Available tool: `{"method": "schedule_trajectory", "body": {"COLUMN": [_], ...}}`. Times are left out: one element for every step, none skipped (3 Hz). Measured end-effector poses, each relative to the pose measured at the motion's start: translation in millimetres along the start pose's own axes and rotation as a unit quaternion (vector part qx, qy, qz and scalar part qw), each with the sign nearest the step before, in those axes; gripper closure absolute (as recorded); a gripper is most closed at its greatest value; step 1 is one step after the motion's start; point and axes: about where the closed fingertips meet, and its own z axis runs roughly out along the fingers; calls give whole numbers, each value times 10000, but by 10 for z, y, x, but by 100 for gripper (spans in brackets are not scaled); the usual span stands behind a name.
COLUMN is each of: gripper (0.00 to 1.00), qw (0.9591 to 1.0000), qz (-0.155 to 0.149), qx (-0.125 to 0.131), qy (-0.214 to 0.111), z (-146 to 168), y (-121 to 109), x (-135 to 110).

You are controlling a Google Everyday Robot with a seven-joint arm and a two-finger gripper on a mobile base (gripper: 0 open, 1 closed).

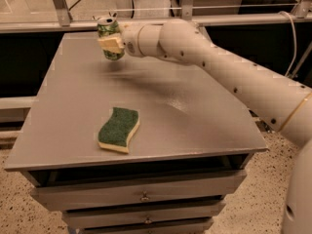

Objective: Move green can near 7up can

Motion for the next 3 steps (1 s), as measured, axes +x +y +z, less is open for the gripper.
{"method": "schedule_trajectory", "body": {"gripper": [100, 100, 100], "qw": [9988, 9951, 9903], "qz": [173, 341, 479], "qx": [306, 721, 1090], "qy": [327, 577, 715], "z": [-684, -1340, -1827], "y": [-212, -415, -579], "x": [233, 467, 670]}}
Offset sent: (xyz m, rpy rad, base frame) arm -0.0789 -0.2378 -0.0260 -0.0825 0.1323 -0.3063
